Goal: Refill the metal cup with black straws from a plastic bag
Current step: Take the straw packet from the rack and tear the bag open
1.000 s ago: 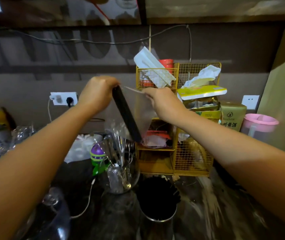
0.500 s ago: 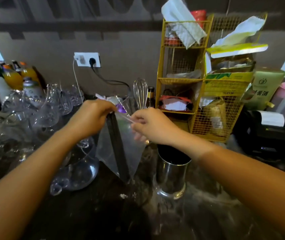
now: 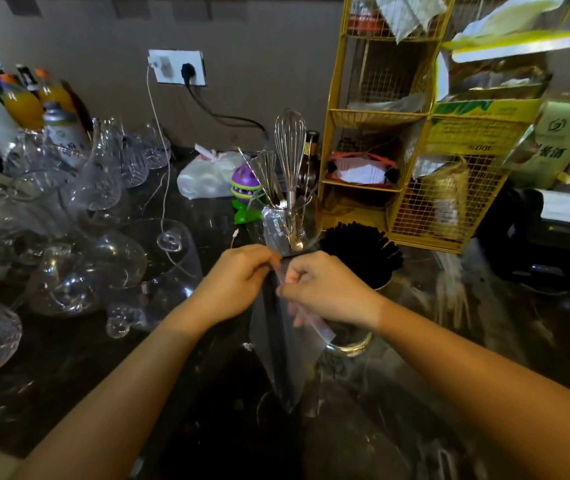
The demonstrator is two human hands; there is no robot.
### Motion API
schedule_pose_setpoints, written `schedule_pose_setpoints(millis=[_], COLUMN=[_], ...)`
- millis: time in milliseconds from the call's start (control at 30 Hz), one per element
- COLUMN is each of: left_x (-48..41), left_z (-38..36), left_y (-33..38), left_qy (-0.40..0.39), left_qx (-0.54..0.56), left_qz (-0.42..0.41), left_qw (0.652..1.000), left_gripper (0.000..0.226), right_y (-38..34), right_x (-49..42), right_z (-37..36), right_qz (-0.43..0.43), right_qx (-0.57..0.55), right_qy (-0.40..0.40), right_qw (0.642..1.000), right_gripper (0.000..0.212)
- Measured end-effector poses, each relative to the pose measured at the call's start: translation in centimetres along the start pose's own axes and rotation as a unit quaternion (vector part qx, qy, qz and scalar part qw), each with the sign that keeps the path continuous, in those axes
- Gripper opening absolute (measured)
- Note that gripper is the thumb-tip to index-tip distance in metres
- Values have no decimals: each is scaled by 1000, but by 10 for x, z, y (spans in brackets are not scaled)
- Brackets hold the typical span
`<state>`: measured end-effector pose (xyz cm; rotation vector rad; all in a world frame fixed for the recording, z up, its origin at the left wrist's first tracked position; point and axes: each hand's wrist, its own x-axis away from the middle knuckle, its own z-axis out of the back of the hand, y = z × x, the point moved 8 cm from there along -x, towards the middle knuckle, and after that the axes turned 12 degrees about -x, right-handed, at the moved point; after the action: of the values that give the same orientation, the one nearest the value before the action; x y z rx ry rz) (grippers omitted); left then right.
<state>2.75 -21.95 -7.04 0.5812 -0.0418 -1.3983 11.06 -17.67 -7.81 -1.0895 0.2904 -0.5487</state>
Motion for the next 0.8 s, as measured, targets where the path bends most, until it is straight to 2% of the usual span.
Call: schedule_pose_setpoints(millis=[167,267,367,433,467,533,633,800], left_x=[3,6,14,25,28,33,41,42], left_z=[-11,-16,-5,2,-1,-16,-31,-39], left_y=[1,1,-7,-12,-14,-12,0,1], left_qy=[14,15,82,110,90,-2,-127,-173], left_qx=[11,22,49,94,140,238,300,338], left_qz=[18,47,121,184,208,234,234,212], left_qw=[1000,999,988,972,964,943,916,901], left_gripper=[18,25,36,17,5,23,37,34], right_y=[15,19,23,24,25,25,21,18], right_x=[7,8,10,11,11,12,14,20], right_z=[-10,-15,-18,-19,-19,-22,-31,-39], right_qz=[-35,-46,-61,-71,-75,-83,-87,-87], right_qx=[-21,-46,-86,-105,-116,-139,-183,-221], right_qy=[-27,-34,-43,-42,-41,-48,-96,-160], right_qw=[999,997,993,991,990,986,974,958], right_gripper=[26,32,35,37,37,33,22,22])
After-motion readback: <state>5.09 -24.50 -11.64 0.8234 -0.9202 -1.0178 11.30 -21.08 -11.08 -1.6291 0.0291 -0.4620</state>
